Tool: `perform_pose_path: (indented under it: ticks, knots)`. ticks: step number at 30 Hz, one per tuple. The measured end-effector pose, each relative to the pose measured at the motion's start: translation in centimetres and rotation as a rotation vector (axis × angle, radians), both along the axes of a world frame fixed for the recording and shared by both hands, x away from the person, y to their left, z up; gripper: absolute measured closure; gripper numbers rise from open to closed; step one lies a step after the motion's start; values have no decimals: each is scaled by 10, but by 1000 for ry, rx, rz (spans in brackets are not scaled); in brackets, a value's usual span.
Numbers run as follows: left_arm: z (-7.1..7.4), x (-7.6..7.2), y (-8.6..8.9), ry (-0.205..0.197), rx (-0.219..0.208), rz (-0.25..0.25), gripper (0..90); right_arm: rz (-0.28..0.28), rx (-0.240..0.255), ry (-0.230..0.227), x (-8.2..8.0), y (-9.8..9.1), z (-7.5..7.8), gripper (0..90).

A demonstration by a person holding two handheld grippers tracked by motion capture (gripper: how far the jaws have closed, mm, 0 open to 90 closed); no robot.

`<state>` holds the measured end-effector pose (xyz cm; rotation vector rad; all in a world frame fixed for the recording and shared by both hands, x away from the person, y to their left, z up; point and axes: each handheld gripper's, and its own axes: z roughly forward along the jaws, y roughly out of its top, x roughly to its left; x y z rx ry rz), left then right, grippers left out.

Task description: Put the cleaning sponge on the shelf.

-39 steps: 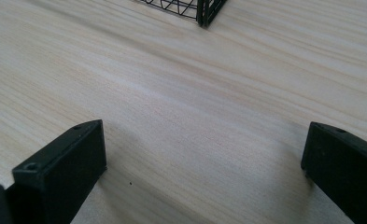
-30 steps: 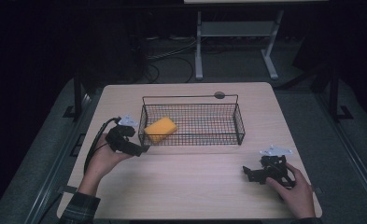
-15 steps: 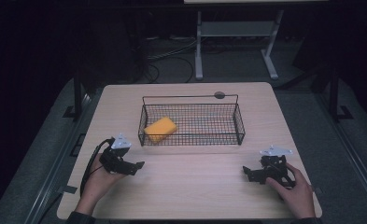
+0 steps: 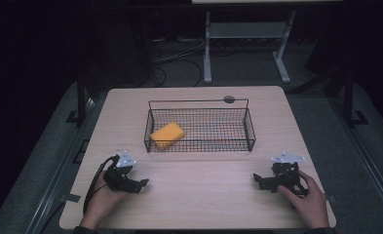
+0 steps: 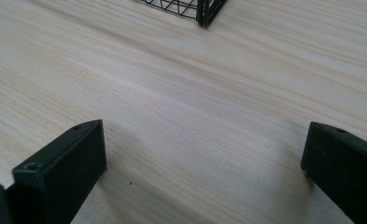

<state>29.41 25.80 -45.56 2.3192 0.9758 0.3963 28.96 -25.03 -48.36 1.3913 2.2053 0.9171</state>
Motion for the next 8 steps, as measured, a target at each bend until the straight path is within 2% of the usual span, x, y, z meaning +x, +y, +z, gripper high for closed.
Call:
perform_pose_path:
  ticks: [8]
  knots:
    - [-7, 2, 0, 6, 2, -7, 130, -1, 1, 0, 0, 0, 0, 0]
